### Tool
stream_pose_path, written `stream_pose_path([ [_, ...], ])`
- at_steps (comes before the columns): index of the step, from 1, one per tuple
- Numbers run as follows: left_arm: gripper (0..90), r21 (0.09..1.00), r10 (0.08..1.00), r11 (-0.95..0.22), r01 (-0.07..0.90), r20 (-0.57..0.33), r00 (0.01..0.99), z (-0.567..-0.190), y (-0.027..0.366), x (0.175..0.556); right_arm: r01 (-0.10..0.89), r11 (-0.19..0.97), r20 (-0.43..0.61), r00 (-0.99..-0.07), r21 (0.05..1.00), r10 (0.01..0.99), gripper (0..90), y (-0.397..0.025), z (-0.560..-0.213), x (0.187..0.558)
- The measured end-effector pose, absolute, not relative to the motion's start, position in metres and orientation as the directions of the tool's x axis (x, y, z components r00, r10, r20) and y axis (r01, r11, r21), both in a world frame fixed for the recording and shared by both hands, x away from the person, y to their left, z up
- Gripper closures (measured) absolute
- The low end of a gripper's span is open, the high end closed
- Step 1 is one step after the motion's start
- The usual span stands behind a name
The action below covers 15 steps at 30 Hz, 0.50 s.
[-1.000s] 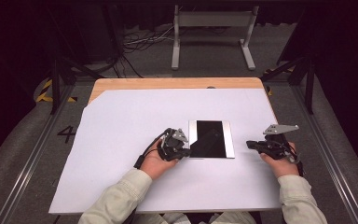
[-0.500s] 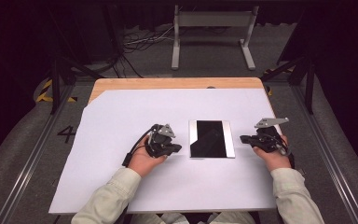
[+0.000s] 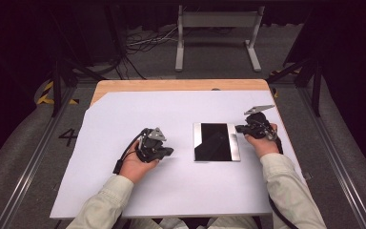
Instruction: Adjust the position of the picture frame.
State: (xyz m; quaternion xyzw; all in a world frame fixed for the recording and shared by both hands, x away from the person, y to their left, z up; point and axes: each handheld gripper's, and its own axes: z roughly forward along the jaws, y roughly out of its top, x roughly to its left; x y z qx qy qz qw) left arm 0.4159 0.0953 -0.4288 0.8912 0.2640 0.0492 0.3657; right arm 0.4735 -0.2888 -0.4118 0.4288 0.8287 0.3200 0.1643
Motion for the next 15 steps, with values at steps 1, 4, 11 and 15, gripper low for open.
stream_pose_path([
  [1,90.0,0.679,0.51,-0.592,0.435,-0.103,0.854,-0.428,0.096,0.415,0.613,0.427,-0.003,-0.569,0.665,0.822,90.0,-0.288,-0.414,0.477],
  [4,90.0,0.682,0.515,-0.588,0.435,-0.1,0.851,-0.427,0.1,0.414,0.639,0.395,0.02,-0.54,0.66,0.841,90.0,-0.288,-0.419,0.484],
  [11,90.0,0.679,0.534,-0.578,0.452,-0.103,0.839,-0.429,0.114,0.412,0.688,0.352,0.025,-0.473,0.635,0.881,90.0,-0.284,-0.427,0.497],
  [15,90.0,0.682,0.541,-0.567,0.462,-0.115,0.833,-0.43,0.117,0.413,0.691,0.38,-0.043,-0.452,0.615,0.891,90.0,-0.275,-0.426,0.499],
])
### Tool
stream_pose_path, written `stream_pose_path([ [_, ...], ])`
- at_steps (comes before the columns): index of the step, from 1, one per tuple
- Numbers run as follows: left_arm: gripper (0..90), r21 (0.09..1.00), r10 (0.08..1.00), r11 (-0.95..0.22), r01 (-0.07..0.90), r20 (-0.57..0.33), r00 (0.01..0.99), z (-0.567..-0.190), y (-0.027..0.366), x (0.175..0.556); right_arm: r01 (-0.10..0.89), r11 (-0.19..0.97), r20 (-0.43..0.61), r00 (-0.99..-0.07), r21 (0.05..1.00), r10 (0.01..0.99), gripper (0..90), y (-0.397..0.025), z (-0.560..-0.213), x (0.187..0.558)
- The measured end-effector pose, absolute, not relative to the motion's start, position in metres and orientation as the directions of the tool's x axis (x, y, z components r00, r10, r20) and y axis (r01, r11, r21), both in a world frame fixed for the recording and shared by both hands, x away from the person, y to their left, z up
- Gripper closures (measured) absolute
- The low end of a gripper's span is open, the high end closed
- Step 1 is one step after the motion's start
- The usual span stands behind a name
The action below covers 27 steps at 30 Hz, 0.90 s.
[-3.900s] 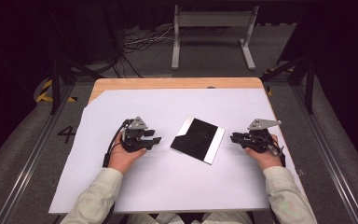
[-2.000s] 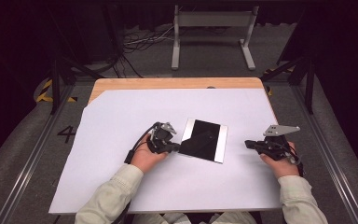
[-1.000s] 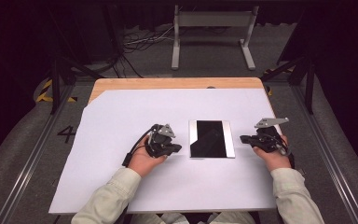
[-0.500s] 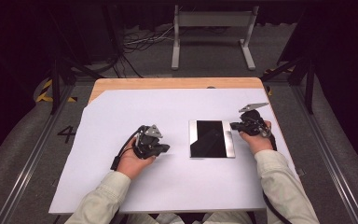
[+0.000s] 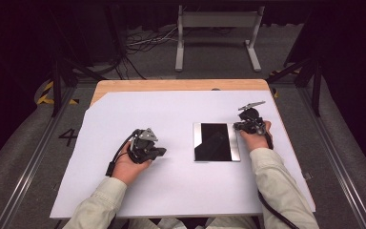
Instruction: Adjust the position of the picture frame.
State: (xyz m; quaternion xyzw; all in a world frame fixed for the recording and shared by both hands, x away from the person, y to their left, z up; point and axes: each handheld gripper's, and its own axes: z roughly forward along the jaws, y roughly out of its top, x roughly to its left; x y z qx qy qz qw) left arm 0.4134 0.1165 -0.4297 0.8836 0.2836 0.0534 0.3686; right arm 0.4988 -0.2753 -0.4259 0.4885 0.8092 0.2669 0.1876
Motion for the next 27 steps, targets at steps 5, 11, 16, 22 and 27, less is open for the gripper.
stream_pose_path([
  [5,90.0,0.682,0.539,-0.567,0.461,-0.115,0.834,-0.43,0.117,0.413,0.696,0.368,-0.027,-0.448,0.617,0.894,90.0,-0.271,-0.426,0.501],
  [11,90.0,0.674,0.549,-0.562,0.479,-0.129,0.826,-0.435,0.118,0.415,0.667,0.412,-0.032,-0.503,0.621,0.863,90.0,-0.253,-0.427,0.502],
  [16,90.0,0.68,0.547,-0.556,0.478,-0.133,0.827,-0.434,0.12,0.416,0.644,0.457,-0.037,-0.554,0.614,0.831,90.0,-0.237,-0.427,0.502],
  [22,90.0,0.682,0.548,-0.555,0.477,-0.132,0.826,-0.434,0.122,0.417,0.606,0.509,-0.034,-0.622,0.612,0.782,90.0,-0.214,-0.428,0.499],
  [27,90.0,0.676,0.557,-0.546,0.495,-0.148,0.817,-0.436,0.121,0.417,0.558,0.575,-0.064,-0.682,0.598,0.729,90.0,-0.188,-0.428,0.493],
])
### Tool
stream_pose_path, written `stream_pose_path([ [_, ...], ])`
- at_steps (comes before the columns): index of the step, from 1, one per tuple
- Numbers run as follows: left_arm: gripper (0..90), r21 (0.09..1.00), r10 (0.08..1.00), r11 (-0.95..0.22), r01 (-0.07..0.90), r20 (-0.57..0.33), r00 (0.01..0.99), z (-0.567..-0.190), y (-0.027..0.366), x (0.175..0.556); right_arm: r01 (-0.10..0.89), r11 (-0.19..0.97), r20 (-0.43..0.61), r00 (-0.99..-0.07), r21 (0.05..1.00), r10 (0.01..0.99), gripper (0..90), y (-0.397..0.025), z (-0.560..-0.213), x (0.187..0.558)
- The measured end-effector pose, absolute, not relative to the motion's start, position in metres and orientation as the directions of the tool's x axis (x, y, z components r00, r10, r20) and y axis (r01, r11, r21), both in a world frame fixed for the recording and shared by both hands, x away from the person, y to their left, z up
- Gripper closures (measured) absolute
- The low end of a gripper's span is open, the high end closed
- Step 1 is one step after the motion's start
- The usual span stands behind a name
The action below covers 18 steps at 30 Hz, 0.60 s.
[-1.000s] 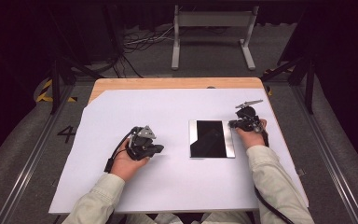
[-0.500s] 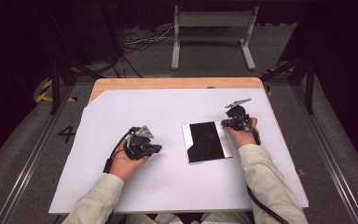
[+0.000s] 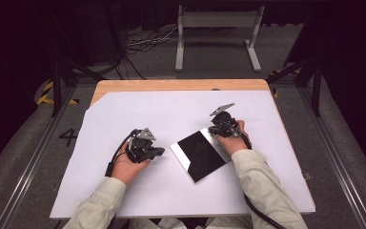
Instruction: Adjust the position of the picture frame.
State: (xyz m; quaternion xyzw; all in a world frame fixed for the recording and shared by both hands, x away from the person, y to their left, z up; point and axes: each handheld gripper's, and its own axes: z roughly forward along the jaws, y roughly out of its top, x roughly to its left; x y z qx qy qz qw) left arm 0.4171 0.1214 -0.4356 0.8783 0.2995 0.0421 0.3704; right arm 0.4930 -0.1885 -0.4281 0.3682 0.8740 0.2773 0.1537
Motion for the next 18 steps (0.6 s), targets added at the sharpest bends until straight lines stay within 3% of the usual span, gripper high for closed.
stream_pose_path([
  [9,90.0,0.675,0.553,-0.554,0.487,-0.139,0.822,-0.436,0.12,0.42,0.476,0.65,-0.072,-0.772,0.592,0.631,90.0,-0.158,-0.429,0.475],
  [18,90.0,0.674,0.552,-0.553,0.489,-0.143,0.821,-0.437,0.121,0.421,0.416,0.626,-0.084,-0.787,0.66,0.611,90.0,-0.178,-0.423,0.45],
])
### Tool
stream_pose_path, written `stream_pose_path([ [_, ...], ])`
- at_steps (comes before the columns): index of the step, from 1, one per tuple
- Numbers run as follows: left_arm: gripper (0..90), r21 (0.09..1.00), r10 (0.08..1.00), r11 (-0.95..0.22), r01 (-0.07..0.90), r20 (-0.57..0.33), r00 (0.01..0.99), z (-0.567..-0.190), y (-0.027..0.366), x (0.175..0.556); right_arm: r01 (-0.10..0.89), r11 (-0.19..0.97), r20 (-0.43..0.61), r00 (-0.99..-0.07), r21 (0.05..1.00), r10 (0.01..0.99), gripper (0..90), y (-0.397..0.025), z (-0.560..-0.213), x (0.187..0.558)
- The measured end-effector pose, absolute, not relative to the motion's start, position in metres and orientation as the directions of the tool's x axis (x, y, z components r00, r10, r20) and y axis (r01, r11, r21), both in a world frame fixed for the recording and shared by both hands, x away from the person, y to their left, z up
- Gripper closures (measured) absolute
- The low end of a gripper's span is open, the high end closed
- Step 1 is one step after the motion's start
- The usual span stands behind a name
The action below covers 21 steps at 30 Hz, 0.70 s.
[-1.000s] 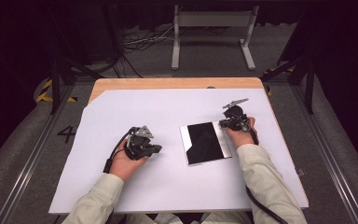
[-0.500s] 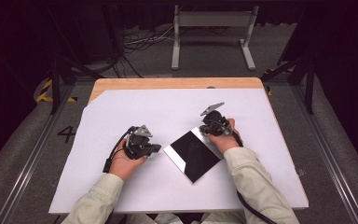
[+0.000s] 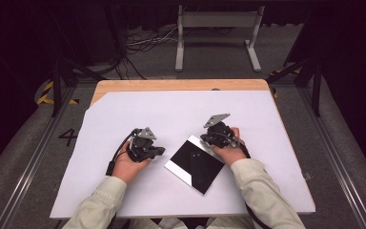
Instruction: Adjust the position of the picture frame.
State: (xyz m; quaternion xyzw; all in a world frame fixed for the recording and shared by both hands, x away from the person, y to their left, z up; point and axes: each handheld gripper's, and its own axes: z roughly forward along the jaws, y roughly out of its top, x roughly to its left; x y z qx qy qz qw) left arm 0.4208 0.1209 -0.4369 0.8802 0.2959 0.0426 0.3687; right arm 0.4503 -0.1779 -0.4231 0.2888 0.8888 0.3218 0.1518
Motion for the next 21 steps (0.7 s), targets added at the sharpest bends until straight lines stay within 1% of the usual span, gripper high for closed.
stream_pose_path([
  [1,90.0,0.674,0.552,-0.553,0.489,-0.143,0.821,-0.437,0.121,0.421,0.416,0.626,-0.084,-0.787,0.66,0.611,90.0,-0.178,-0.423,0.45],
  [5,89.8,0.677,0.55,-0.556,0.482,-0.135,0.824,-0.434,0.12,0.418,0.395,0.637,-0.07,-0.814,0.662,0.577,90.0,-0.196,-0.415,0.424],
  [9,89.7,0.675,0.542,-0.562,0.478,-0.135,0.829,-0.431,0.119,0.416,0.406,0.628,-0.045,-0.817,0.664,0.575,90.0,-0.212,-0.413,0.407],
  [11,89.7,0.68,0.537,-0.561,0.471,-0.134,0.833,-0.428,0.12,0.415,0.41,0.649,-0.048,-0.822,0.641,0.567,90.0,-0.218,-0.413,0.4],
  [15,89.8,0.682,0.528,-0.561,0.469,-0.142,0.838,-0.424,0.125,0.414,0.405,0.662,-0.046,-0.832,0.631,0.553,90.0,-0.224,-0.412,0.393],
  [21,89.6,0.669,0.519,-0.572,0.474,-0.152,0.841,-0.426,0.127,0.414,0.402,0.724,-0.06,-0.852,0.56,0.519,90.0,-0.225,-0.415,0.383],
])
